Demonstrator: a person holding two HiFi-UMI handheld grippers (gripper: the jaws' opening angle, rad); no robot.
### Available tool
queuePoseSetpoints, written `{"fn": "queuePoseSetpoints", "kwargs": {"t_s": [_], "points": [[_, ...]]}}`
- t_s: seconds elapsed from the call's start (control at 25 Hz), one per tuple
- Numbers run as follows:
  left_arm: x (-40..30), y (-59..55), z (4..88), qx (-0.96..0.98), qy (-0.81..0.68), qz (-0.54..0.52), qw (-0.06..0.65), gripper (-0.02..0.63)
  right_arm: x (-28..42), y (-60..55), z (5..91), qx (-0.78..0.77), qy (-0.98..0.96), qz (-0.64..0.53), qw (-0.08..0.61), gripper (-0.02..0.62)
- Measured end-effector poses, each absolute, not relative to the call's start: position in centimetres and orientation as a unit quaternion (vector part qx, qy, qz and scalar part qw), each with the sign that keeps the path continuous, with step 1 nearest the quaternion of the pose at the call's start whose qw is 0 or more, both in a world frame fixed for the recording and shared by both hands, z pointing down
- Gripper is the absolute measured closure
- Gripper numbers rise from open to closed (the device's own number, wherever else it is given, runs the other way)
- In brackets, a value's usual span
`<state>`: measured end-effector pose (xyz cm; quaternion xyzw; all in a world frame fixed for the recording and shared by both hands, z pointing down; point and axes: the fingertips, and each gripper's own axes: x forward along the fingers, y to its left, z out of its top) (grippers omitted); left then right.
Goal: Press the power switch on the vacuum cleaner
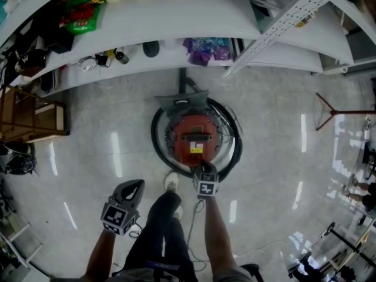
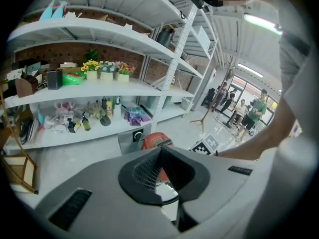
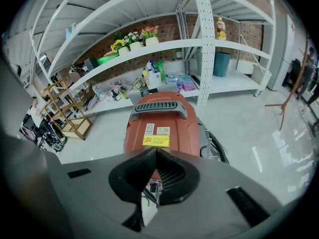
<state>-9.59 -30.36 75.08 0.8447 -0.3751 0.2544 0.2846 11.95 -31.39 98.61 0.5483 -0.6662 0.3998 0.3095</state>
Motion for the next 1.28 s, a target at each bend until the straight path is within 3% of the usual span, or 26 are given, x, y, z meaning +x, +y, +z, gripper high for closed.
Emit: {"fn": "queuePoseSetpoints", "kwargs": {"t_s": [0.64,1.28], "points": [[-9.6,-30.0,75.9,0.84,-0.375,0.258,0.295,0.598,12.2,-31.4,101.4,0.531,-0.663,0.391,0.354,0.583],[-9.2,-29.8,76.1,0.841,-0.369,0.259,0.299,0.598,12.1,-31.4,102.1,0.524,-0.663,0.4,0.354,0.583]]}}
